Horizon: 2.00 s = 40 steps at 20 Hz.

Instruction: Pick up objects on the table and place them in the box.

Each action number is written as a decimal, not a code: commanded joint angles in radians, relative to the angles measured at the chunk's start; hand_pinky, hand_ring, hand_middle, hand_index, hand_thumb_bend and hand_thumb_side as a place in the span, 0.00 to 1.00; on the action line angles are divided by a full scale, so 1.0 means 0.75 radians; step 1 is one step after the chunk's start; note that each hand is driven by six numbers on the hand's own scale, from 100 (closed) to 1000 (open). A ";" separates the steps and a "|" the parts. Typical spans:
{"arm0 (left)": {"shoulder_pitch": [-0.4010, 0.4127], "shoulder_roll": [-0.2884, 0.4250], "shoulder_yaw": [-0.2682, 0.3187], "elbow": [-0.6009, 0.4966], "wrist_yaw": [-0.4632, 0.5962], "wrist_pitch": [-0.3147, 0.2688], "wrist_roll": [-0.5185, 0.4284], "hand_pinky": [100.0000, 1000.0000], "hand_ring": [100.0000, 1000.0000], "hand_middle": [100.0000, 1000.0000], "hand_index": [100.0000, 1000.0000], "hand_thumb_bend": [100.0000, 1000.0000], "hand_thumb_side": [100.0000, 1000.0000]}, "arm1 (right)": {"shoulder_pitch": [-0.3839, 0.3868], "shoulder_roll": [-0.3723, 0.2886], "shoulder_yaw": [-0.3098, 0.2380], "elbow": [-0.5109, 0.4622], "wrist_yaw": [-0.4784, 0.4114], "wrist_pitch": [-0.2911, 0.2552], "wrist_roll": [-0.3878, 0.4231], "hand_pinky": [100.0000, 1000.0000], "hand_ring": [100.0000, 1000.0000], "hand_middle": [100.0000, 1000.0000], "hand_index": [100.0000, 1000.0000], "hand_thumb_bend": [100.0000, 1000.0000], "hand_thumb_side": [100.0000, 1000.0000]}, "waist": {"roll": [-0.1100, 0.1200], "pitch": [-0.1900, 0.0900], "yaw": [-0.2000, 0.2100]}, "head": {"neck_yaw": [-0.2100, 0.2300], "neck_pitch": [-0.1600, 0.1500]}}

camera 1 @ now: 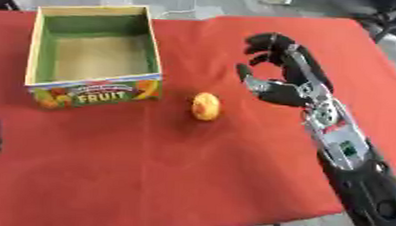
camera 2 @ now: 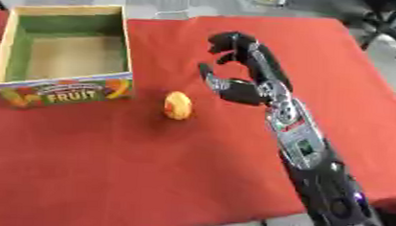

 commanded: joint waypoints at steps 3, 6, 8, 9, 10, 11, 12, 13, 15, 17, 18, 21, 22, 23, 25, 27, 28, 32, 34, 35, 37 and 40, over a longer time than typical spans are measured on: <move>-0.012 0.025 0.005 -0.023 -0.002 -0.002 -0.004 0.44 0.45 0.47 0.46 0.26 0.30 | -0.023 -0.032 0.013 -0.005 0.030 -0.021 0.080 0.62 0.74 0.60 0.75 0.26 0.12 | 0.002 -0.019 0.002 | -0.002 -0.013; -0.012 0.025 0.004 -0.023 -0.002 -0.002 -0.005 0.44 0.45 0.47 0.46 0.26 0.30 | -0.034 -0.038 0.025 0.009 0.043 -0.043 0.156 0.65 0.78 0.66 0.78 0.30 0.17 | 0.001 -0.020 0.004 | -0.004 -0.012; -0.011 0.025 0.004 -0.023 -0.002 -0.002 -0.005 0.44 0.45 0.47 0.46 0.26 0.30 | -0.042 -0.042 0.032 0.020 0.049 -0.058 0.203 0.66 0.79 0.68 0.78 0.32 0.19 | 0.001 -0.020 0.006 | -0.004 -0.012; -0.011 0.025 0.004 -0.023 -0.002 -0.002 -0.006 0.44 0.45 0.47 0.46 0.26 0.30 | -0.047 -0.044 0.037 0.026 0.051 -0.065 0.224 0.66 0.79 0.69 0.79 0.32 0.19 | 0.000 -0.020 0.006 | -0.004 -0.012; -0.011 0.025 0.003 -0.023 -0.002 -0.002 -0.006 0.44 0.45 0.47 0.46 0.26 0.30 | -0.052 -0.047 0.042 0.033 0.054 -0.071 0.241 0.66 0.79 0.69 0.79 0.32 0.19 | 0.000 -0.021 0.007 | -0.004 -0.012; -0.011 0.025 0.003 -0.023 -0.002 -0.002 -0.006 0.44 0.45 0.47 0.46 0.26 0.30 | -0.057 -0.050 0.046 0.040 0.057 -0.077 0.255 0.66 0.79 0.69 0.79 0.33 0.20 | 0.000 -0.021 0.008 | -0.005 -0.011; -0.011 0.025 0.003 -0.023 -0.002 -0.002 -0.007 0.44 0.45 0.47 0.46 0.26 0.30 | -0.062 -0.053 0.052 0.048 0.061 -0.081 0.266 0.66 0.79 0.69 0.79 0.33 0.20 | -0.001 -0.021 0.009 | -0.005 -0.011; -0.011 0.025 0.002 -0.023 -0.002 -0.001 -0.007 0.44 0.45 0.47 0.46 0.26 0.30 | -0.069 -0.057 0.059 0.058 0.065 -0.086 0.275 0.66 0.79 0.69 0.79 0.33 0.20 | -0.001 -0.022 0.010 | -0.006 -0.011; -0.011 0.024 0.002 -0.022 -0.002 -0.001 -0.008 0.44 0.45 0.47 0.46 0.26 0.30 | -0.079 -0.065 0.071 0.078 0.073 -0.093 0.287 0.66 0.79 0.69 0.79 0.33 0.20 | -0.001 -0.022 0.012 | -0.007 -0.012; -0.010 0.024 0.001 -0.022 -0.003 -0.001 -0.009 0.44 0.45 0.47 0.46 0.26 0.30 | -0.089 -0.073 0.085 0.102 0.084 -0.101 0.297 0.66 0.79 0.69 0.79 0.34 0.20 | -0.002 -0.022 0.015 | -0.008 -0.011; -0.010 0.025 0.001 -0.022 -0.003 -0.001 -0.009 0.44 0.45 0.47 0.46 0.26 0.30 | -0.094 -0.076 0.091 0.114 0.090 -0.105 0.301 0.66 0.80 0.70 0.79 0.34 0.20 | -0.002 -0.023 0.016 | -0.009 -0.010; -0.010 0.024 0.000 -0.021 -0.002 -0.001 -0.010 0.44 0.45 0.47 0.46 0.26 0.30 | -0.114 -0.090 0.115 0.160 0.115 -0.121 0.327 0.69 0.83 0.73 0.81 0.37 0.21 | -0.002 -0.023 0.019 | -0.011 -0.010; -0.010 0.024 -0.001 -0.021 -0.002 -0.001 -0.011 0.44 0.45 0.47 0.46 0.25 0.30 | -0.121 -0.093 0.120 0.176 0.123 -0.127 0.335 0.71 0.85 0.75 0.81 0.37 0.21 | -0.002 -0.024 0.020 | -0.011 -0.010; -0.010 0.024 -0.001 -0.021 -0.002 -0.001 -0.011 0.44 0.45 0.47 0.46 0.26 0.30 | -0.128 -0.097 0.126 0.192 0.133 -0.132 0.342 0.72 0.86 0.75 0.81 0.37 0.21 | -0.002 -0.024 0.021 | -0.012 -0.009; -0.010 0.024 -0.001 -0.021 -0.002 -0.002 -0.012 0.44 0.45 0.47 0.46 0.26 0.30 | -0.141 -0.101 0.133 0.219 0.151 -0.141 0.351 0.75 0.88 0.77 0.82 0.38 0.22 | -0.001 -0.024 0.023 | -0.012 -0.009; -0.009 0.025 -0.001 -0.020 -0.002 -0.002 -0.012 0.44 0.45 0.47 0.46 0.26 0.30 | -0.154 -0.103 0.140 0.246 0.168 -0.148 0.360 0.76 0.89 0.77 0.83 0.39 0.22 | -0.001 -0.025 0.023 | -0.014 -0.008; -0.009 0.025 -0.002 -0.020 -0.002 -0.002 -0.012 0.44 0.45 0.47 0.46 0.26 0.30 | -0.160 -0.104 0.143 0.258 0.176 -0.151 0.366 0.76 0.89 0.78 0.83 0.40 0.23 | -0.001 -0.025 0.024 | -0.014 -0.008; -0.009 0.025 -0.003 -0.019 -0.002 -0.002 -0.014 0.44 0.45 0.47 0.46 0.26 0.30 | -0.186 -0.108 0.166 0.317 0.219 -0.167 0.389 0.77 0.89 0.78 0.83 0.40 0.23 | 0.000 -0.026 0.026 | -0.016 -0.007; -0.008 0.025 -0.003 -0.019 -0.002 -0.003 -0.014 0.44 0.45 0.47 0.46 0.26 0.30 | -0.198 -0.110 0.177 0.343 0.240 -0.176 0.396 0.77 0.89 0.78 0.83 0.40 0.23 | 0.001 -0.027 0.027 | -0.018 -0.007; -0.008 0.025 -0.004 -0.019 -0.002 -0.003 -0.014 0.44 0.45 0.47 0.46 0.26 0.30 | -0.203 -0.111 0.184 0.356 0.253 -0.182 0.400 0.77 0.89 0.79 0.84 0.40 0.23 | 0.001 -0.027 0.028 | -0.018 -0.007; -0.009 0.025 -0.004 -0.018 -0.001 -0.003 -0.014 0.44 0.45 0.47 0.46 0.26 0.30 | -0.213 -0.112 0.194 0.373 0.276 -0.193 0.405 0.77 0.88 0.78 0.84 0.40 0.23 | 0.001 -0.028 0.029 | -0.018 -0.006; -0.009 0.024 -0.005 -0.018 -0.001 -0.003 -0.015 0.44 0.45 0.47 0.46 0.26 0.30 | -0.227 -0.111 0.208 0.392 0.308 -0.209 0.409 0.77 0.88 0.78 0.84 0.40 0.23 | 0.002 -0.029 0.029 | -0.020 -0.006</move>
